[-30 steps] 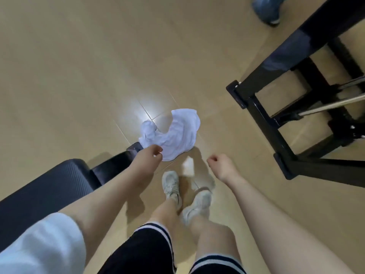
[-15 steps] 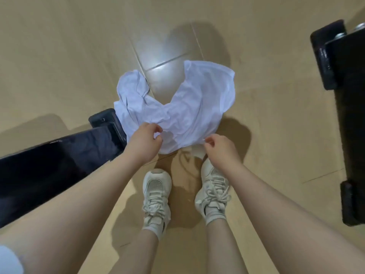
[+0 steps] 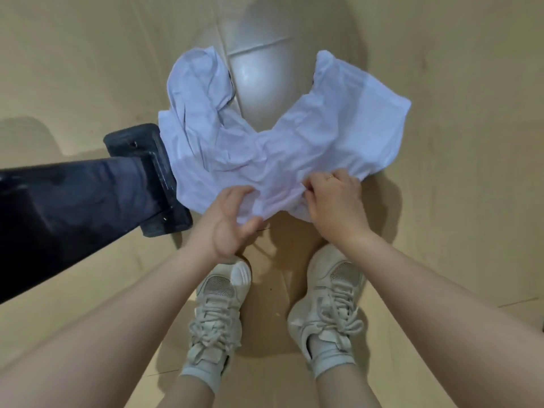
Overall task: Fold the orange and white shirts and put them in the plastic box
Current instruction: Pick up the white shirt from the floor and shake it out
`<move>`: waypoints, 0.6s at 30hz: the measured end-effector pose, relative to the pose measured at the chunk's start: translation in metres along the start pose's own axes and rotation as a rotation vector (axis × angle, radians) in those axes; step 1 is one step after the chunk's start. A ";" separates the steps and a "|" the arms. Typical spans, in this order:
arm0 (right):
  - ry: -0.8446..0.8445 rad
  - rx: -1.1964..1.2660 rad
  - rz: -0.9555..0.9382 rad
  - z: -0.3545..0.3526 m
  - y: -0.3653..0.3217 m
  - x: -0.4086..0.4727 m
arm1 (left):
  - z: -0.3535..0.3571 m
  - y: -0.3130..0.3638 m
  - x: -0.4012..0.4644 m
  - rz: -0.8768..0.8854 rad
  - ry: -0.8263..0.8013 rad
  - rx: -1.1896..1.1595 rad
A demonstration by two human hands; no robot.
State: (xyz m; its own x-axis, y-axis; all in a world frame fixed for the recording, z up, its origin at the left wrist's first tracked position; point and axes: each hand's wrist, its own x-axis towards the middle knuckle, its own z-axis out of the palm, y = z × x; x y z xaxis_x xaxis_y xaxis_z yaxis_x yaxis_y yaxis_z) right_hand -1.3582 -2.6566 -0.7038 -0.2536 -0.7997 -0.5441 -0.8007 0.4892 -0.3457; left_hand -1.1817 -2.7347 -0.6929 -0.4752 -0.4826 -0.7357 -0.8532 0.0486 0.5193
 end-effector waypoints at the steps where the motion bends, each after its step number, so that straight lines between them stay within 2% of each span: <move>1: 0.020 0.097 -0.039 -0.021 -0.012 -0.007 | -0.006 0.010 -0.011 0.045 -0.021 0.013; 3: 0.062 0.268 -0.124 -0.070 -0.042 -0.024 | -0.022 0.033 -0.036 0.107 -0.060 -0.008; 5: 0.075 0.429 -0.147 -0.125 -0.066 -0.041 | -0.043 0.056 -0.059 0.132 -0.031 -0.089; 7: 0.077 0.571 -0.110 -0.181 -0.087 -0.059 | -0.071 0.084 -0.081 0.083 0.114 -0.091; 9: 0.182 0.692 -0.077 -0.237 -0.105 -0.075 | -0.106 0.114 -0.105 0.022 0.224 -0.114; 12: 0.316 0.867 0.051 -0.315 -0.119 -0.096 | -0.162 0.155 -0.150 -0.042 0.248 -0.260; 15: 0.393 0.928 0.185 -0.387 -0.130 -0.119 | -0.221 0.201 -0.206 -0.033 0.192 -0.244; 18: 0.414 0.934 0.235 -0.449 -0.145 -0.156 | -0.275 0.255 -0.265 0.046 0.245 -0.349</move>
State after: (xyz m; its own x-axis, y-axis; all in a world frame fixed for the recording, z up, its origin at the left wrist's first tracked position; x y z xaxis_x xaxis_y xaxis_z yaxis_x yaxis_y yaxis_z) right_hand -1.4466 -2.7592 -0.2260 -0.6556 -0.6204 -0.4304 -0.0147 0.5804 -0.8142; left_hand -1.2145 -2.8346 -0.2456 -0.4099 -0.6826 -0.6050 -0.6883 -0.2037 0.6962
